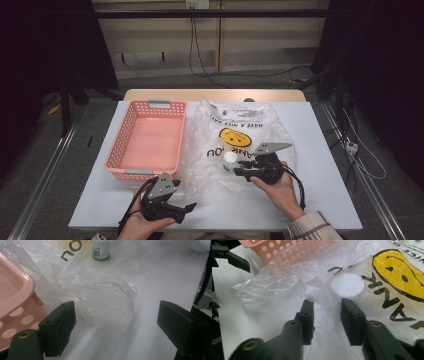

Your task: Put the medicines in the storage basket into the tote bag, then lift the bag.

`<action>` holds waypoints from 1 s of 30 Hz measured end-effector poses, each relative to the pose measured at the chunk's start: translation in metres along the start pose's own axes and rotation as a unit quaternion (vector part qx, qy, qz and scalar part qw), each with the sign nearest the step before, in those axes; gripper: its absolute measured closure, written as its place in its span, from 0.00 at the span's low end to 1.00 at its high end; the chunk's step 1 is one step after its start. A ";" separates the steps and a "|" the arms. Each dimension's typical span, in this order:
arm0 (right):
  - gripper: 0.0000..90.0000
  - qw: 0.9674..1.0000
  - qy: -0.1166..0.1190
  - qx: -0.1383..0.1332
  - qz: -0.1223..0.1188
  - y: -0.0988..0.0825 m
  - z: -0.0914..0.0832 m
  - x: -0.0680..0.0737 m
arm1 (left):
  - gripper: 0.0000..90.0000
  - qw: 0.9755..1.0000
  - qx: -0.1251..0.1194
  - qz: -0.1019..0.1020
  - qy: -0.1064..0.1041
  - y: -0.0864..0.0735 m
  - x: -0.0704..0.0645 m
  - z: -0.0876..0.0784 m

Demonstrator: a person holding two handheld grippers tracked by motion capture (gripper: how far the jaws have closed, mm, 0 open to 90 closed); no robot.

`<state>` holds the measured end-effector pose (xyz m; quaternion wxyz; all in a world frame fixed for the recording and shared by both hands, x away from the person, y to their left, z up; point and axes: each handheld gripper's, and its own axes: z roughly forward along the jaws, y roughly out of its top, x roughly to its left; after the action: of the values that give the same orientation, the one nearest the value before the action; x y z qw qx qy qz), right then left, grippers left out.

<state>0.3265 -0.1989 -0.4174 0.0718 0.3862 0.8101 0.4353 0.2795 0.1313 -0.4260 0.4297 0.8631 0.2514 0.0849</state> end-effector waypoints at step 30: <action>0.17 0.987 -0.141 -0.062 0.035 -0.053 -0.083 -0.008 | 0.20 1.000 0.004 -0.005 -0.008 -0.004 0.005 0.000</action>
<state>0.2645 -0.2757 -0.4086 0.1946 0.4664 0.7492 0.4282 0.2826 0.1359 -0.4293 0.4290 0.8640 0.2529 0.0747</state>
